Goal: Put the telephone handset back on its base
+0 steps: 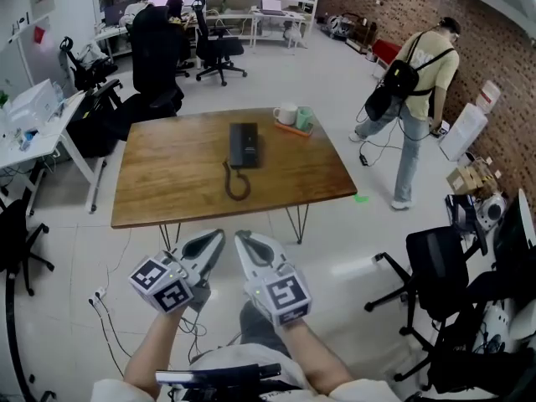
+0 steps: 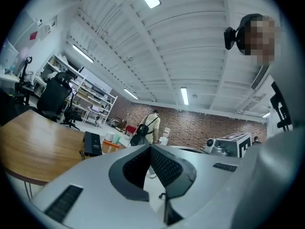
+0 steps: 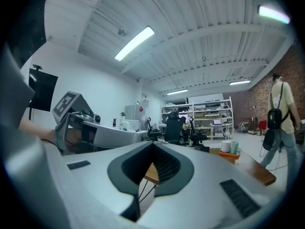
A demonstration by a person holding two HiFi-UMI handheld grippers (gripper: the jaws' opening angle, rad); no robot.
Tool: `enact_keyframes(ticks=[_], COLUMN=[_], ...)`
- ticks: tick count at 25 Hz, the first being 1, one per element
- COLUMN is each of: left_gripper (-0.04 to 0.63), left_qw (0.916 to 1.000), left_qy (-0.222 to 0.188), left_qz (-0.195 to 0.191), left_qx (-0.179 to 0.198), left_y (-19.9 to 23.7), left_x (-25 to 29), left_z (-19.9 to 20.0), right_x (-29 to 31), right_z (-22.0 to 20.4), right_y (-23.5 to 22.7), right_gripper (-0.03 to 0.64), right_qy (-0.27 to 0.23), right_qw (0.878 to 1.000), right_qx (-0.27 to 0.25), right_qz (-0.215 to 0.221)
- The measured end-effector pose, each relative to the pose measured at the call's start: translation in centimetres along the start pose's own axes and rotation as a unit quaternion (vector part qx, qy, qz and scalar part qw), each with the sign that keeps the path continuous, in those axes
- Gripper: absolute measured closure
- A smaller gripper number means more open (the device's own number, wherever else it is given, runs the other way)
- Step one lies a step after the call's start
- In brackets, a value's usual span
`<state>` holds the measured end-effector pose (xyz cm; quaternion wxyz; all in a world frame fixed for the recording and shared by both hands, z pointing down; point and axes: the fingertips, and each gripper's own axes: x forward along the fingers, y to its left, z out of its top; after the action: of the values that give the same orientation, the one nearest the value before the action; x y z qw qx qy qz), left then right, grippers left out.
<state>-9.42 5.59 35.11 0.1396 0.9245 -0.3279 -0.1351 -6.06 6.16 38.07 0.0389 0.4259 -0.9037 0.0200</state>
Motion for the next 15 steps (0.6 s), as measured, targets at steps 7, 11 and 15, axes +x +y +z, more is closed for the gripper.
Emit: enact_keyframes(ticks=[7,11,15], left_gripper=[0.594,0.594,0.594], left_qw=[0.9977,0.9954,0.9934], left_qy=[-0.020,-0.013,-0.023], left_qz=[0.036,0.049,0.066], left_qx=[0.054,0.081,0.091], left_y=[-3.5,-4.7,-5.2], left_x=[-3.0,-3.5,-3.5], left_z=[0.3,-0.4,-0.3], right_x=[-3.1,-4.1,-4.6], right_z=[0.3,0.2,0.6], right_y=[1.8,2.1,2.1], right_gripper=[0.614,0.614,0.614], right_qy=[0.000,0.004,-0.003], right_qw=[1.000,0.999,0.999], right_qx=[-0.006,-0.038,-0.042], right_qz=[-0.021,-0.017,-0.021])
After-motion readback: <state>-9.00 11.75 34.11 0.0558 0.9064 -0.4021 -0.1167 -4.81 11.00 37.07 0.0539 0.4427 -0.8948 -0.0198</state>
